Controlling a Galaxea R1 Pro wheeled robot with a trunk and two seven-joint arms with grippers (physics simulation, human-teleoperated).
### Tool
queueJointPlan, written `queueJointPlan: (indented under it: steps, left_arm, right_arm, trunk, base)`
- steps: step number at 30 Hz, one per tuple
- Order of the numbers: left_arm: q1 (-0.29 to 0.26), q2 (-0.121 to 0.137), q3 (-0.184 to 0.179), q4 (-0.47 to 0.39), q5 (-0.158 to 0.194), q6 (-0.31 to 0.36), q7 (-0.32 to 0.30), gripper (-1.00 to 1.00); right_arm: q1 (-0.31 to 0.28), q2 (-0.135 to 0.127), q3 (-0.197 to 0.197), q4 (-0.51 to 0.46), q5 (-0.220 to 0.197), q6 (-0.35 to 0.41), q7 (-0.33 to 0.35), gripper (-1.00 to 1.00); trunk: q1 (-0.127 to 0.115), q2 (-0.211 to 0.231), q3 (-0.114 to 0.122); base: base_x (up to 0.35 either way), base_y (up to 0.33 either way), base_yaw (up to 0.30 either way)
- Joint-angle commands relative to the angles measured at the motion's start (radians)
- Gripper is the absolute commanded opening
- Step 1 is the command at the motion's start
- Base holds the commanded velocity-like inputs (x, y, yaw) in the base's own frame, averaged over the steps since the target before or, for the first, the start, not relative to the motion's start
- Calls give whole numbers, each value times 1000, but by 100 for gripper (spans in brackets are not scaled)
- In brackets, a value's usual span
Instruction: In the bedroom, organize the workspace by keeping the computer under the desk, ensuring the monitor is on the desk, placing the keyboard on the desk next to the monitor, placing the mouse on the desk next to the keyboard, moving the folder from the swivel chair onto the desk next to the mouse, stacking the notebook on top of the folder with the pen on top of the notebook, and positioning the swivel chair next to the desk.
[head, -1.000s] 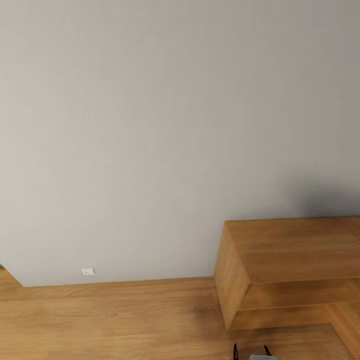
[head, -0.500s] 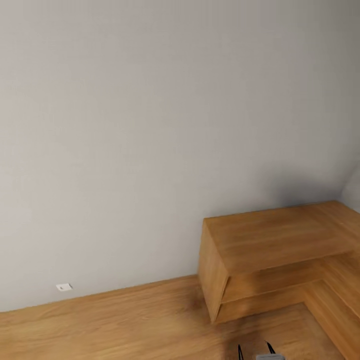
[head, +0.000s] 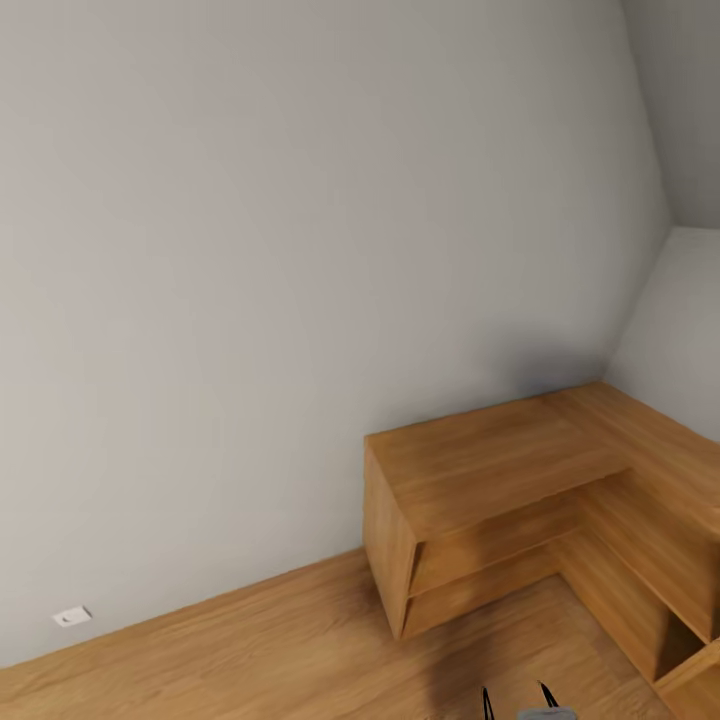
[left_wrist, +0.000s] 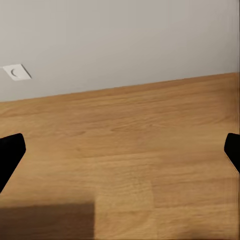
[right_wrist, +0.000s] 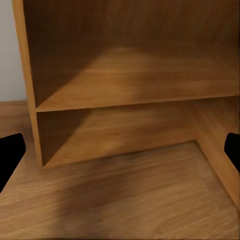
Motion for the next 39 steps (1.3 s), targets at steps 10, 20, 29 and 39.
queueJointPlan:
  steps: [10,20,29,39]
  left_arm:
    - [0,0,-10,-1,4,-1,5,100]
    - [0,0,-10,-1,4,0,2,100]
    - [0,0,-9,-1,4,-1,1,100]
    - [0,0,-9,-1,4,-2,0,100]
  right_arm:
    - [0,-1,8,-2,-1,0,-9,100]
    - [0,-1,7,-2,-1,0,-9,100]
    - [-1,-2,1,-2,-2,-4,-11,100]
    - [-1,-5,1,-2,-1,-6,-12,100]
  trunk:
    - [0,-1,3]
    - [0,-1,6]
    - [0,-1,10]
    - [0,-1,14]
  base:
    - [0,0,-298]
    - [0,0,-298]
    - [0,0,-299]
    - [1,0,-300]
